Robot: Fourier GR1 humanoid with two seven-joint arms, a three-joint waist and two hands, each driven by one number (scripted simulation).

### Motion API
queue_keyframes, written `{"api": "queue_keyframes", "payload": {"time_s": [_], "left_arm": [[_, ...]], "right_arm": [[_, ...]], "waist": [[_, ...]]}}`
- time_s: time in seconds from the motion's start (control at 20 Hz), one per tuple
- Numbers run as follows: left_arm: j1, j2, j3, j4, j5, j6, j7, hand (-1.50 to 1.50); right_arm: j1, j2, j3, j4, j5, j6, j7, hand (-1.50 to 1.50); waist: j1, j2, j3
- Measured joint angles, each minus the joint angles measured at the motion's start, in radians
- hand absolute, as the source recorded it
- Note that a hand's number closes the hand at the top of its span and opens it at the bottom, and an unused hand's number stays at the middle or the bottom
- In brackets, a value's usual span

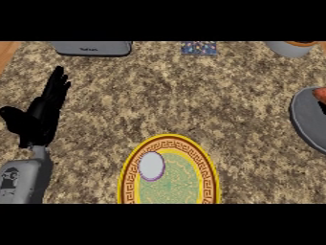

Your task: Pick the sweet potato from the plate and place it in the pan

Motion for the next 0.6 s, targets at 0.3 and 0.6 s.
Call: {"api": "queue_keyframes", "payload": {"time_s": [0.3, 0.6], "left_arm": [[-0.020, -0.012, -0.012, 0.009, -0.009, 0.005, -0.001, 0.00], [-0.023, -0.011, -0.016, 0.000, -0.004, -0.003, 0.006, 0.00]], "right_arm": [[-0.164, 0.025, -0.068, 0.407, 0.001, -0.049, -0.241, 1.50], [-0.266, 0.049, -0.116, 0.654, -0.056, 0.078, -0.340, -1.50]], "waist": [[0.012, 0.003, 0.001], [0.025, 0.008, 0.003]]}}
